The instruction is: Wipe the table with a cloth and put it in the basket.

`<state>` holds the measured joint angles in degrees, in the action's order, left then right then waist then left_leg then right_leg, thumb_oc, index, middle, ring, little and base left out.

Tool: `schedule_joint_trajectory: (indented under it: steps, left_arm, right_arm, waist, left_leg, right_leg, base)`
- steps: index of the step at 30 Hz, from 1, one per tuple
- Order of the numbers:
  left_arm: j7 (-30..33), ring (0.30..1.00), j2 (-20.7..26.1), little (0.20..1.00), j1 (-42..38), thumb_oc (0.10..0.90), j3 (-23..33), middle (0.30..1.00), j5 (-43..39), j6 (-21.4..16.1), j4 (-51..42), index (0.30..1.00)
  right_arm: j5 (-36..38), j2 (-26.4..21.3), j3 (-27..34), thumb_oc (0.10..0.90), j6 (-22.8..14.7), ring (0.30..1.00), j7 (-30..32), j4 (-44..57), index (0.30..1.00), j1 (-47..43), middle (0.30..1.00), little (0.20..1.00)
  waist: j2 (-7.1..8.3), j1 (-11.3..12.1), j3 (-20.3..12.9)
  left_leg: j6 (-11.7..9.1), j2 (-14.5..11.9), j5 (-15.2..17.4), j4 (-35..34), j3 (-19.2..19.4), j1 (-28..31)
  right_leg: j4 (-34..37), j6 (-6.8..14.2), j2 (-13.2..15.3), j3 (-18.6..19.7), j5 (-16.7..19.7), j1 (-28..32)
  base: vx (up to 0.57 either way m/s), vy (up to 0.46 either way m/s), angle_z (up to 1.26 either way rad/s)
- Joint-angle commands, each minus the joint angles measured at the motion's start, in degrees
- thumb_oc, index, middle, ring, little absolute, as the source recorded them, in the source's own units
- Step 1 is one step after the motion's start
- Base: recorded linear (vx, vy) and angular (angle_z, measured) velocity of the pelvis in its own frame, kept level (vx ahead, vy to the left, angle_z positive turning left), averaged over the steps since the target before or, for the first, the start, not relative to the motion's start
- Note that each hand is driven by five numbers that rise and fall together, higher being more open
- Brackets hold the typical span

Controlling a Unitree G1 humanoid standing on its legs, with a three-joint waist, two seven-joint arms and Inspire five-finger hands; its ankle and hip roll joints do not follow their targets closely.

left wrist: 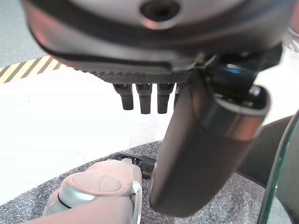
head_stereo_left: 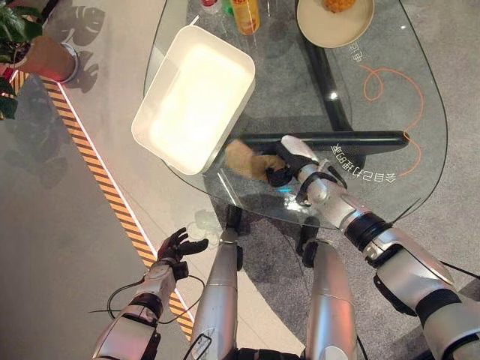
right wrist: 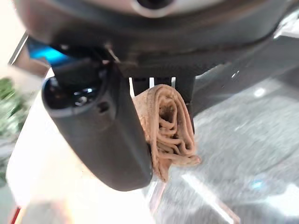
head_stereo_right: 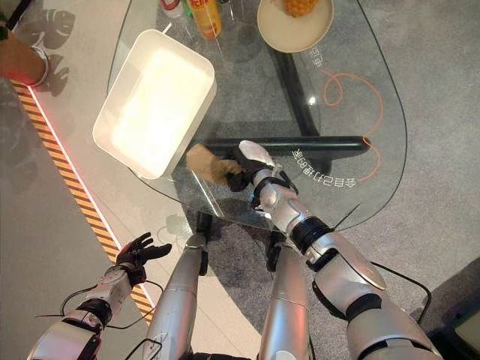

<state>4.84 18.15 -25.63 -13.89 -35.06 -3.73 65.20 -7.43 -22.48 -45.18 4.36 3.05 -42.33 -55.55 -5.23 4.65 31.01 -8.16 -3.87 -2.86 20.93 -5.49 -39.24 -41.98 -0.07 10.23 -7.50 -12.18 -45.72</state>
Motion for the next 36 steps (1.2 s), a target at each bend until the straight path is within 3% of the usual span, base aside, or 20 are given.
schedule_joint_trajectory:
  steps: [1,10,18,27,30,36]
  left_arm:
    - [2.3,0.900,-0.1,0.900,-0.2,0.800,0.0,0.900,1.1,-0.4,0.7,0.900]
    - [2.2,0.900,-0.2,0.900,-0.6,0.800,-0.2,0.900,1.0,-0.2,0.8,0.900]
    - [2.4,0.900,-0.3,0.900,-1.0,0.800,-0.8,0.900,0.3,-0.1,0.9,0.900]
    - [1.9,0.900,-0.3,0.900,-1.6,0.800,-1.1,0.900,-0.5,-0.3,1.9,0.900]
    - [2.0,0.900,-0.5,0.900,-1.5,0.800,-1.3,0.900,-0.5,-0.4,1.9,0.900]
    - [1.7,0.900,-0.1,0.900,-1.2,0.800,-1.0,0.900,-0.9,-0.6,2.2,0.900]
  right_arm:
    - [-0.8,1.5,0.7,0.100,-6.6,0.300,-0.9,8.7,0.300,-2.9,0.300,0.200]
    - [-1.6,1.9,-1.2,0.100,-8.3,0.300,-5.7,9.8,0.300,-1.9,0.300,0.200]
    - [-2.5,1.7,-1.7,0.100,-7.3,0.300,-3.8,9.9,0.300,-1.4,0.300,0.200]
    - [-0.5,0.4,1.5,0.100,-4.5,0.300,7.8,4.6,0.300,-2.5,0.300,0.200]
    - [1.9,-1.1,4.9,0.100,-4.0,0.300,14.8,0.5,0.300,-3.2,0.300,0.200]
    - [7.7,-3.9,11.1,0.100,-4.4,0.300,22.7,-4.9,0.300,-4.2,0.300,0.200]
  waist:
    - [-0.83,-0.6,-1.2]
    - [-0.91,-0.8,-1.2]
    - [-1.06,-1.0,-1.2]
    - [-1.52,-1.0,-1.2]
    - [-1.77,-1.0,-1.2]
    - [-1.99,-1.0,-1.2]
  left_leg:
    - [6.5,3.8,4.9,7.0,8.8,-1.2]
    - [6.4,3.9,4.5,6.5,9.0,-1.1]
    - [6.4,4.0,4.4,6.5,9.1,-1.2]
    - [6.6,3.8,4.5,6.8,9.2,-1.4]
    - [6.8,3.6,4.6,7.0,9.2,-1.7]
    - [7.1,3.3,4.9,7.4,9.2,-1.9]
  right_leg:
    - [9.6,-0.6,-1.5,-0.7,6.9,2.2]
    - [10.1,-0.5,-1.4,-0.7,7.2,2.1]
    - [10.3,-0.5,-1.3,-0.5,7.5,1.8]
    - [9.5,-0.5,-1.1,-0.4,7.4,1.3]
    - [8.9,-0.5,-1.1,-0.3,7.4,0.9]
    - [8.1,-0.4,-1.1,-0.2,7.3,0.5]
  base:
    - [0.00,0.000,0.00]
    - [0.00,0.000,0.00]
    - [0.00,0.000,0.00]
    - [0.00,0.000,0.00]
    - [0.00,0.000,0.00]
    - [0.00,0.000,0.00]
